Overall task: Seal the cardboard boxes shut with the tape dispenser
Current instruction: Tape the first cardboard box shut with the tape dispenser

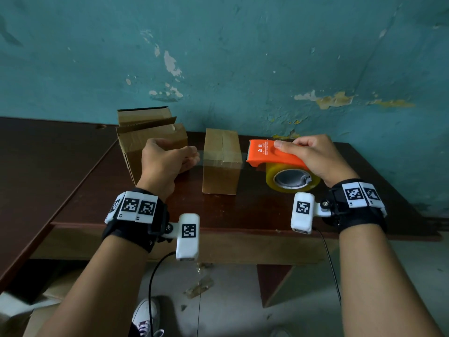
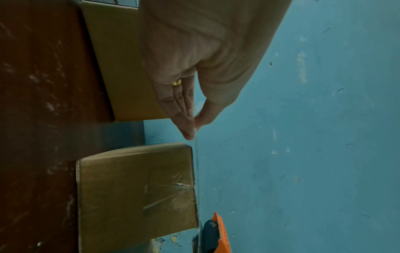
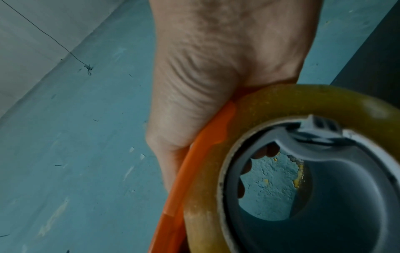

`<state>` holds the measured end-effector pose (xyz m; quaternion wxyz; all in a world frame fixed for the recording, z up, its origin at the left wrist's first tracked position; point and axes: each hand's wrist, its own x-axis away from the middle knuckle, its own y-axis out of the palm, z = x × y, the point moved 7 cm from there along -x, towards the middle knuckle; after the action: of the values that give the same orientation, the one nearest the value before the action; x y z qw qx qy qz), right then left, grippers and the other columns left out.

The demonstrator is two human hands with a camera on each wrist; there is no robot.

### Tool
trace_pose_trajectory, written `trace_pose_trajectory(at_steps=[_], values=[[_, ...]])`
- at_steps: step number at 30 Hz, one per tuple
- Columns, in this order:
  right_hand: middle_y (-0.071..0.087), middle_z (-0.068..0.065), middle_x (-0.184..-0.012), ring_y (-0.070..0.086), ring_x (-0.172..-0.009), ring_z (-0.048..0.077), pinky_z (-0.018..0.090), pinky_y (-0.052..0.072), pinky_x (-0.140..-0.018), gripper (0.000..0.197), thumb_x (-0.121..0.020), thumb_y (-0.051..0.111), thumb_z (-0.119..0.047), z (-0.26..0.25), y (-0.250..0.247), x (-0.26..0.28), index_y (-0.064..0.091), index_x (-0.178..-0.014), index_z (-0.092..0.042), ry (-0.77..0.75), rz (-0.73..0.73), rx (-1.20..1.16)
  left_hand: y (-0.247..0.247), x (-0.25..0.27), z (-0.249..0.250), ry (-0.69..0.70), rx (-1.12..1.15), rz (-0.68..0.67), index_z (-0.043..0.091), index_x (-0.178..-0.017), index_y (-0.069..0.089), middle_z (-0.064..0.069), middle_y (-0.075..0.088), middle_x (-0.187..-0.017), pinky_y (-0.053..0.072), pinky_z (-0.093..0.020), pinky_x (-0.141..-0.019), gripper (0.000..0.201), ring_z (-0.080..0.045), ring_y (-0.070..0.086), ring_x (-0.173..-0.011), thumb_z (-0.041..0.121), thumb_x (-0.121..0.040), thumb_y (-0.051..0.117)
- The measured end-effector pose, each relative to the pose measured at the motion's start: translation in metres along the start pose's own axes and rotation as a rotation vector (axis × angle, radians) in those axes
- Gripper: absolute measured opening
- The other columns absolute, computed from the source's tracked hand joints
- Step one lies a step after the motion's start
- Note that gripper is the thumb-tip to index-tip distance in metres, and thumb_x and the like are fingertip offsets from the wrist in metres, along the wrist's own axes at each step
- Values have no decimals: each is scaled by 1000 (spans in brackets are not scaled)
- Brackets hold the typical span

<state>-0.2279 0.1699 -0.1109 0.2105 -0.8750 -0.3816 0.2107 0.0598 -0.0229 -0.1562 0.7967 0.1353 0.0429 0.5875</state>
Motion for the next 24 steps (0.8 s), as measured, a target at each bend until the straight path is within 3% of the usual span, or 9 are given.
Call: trace_pose_trajectory(at_steps=[5,14,19,21,24], values=[[76,11,-78,74,-73,26,37,54,-75,50,-80,84,-61,2,5,3,79,-78,-12,17,-23,-8,-1,0,-6,-28,-21,16,14,-128,48,-19,77,-104,67,-40,-82,58,-24,81,-83,0,-85,84],[75,21,-82,69,-68,22,36,52,-73,51,-81,84,-58,17,18,8,78,-77,-7,52,-59,-46,1,4,-13,-72,-15,2,14,-131,46,-16,72,-105,67,-39,-84,57,-20,81,-80,-2,-88,80],[77,18,-82,70,-68,21,34,53,-73,49,-83,83,-56,19,18,8,78,-80,-8,63,-56,-68,4,8,-13,-56,-29,-20,13,-131,44,-16,74,-103,67,-37,-82,58,-20,81,-79,0,-88,82],[76,16,-79,70,-67,19,34,52,-72,46,-84,83,-55,19,19,8,78,-79,-10,68,-53,-77,4,9,-14,-40,-56,-7,14,-130,42,-16,75,-102,67,-37,-81,65,-19,81,-78,9,-84,89],[77,18,-83,71,-69,22,35,54,-73,46,-84,83,-55,21,22,8,78,-81,-10,75,-63,-80,5,9,-16,20,-187,36,15,-131,43,-10,78,-98,67,-40,-83,89,-16,81,-79,37,-67,101]])
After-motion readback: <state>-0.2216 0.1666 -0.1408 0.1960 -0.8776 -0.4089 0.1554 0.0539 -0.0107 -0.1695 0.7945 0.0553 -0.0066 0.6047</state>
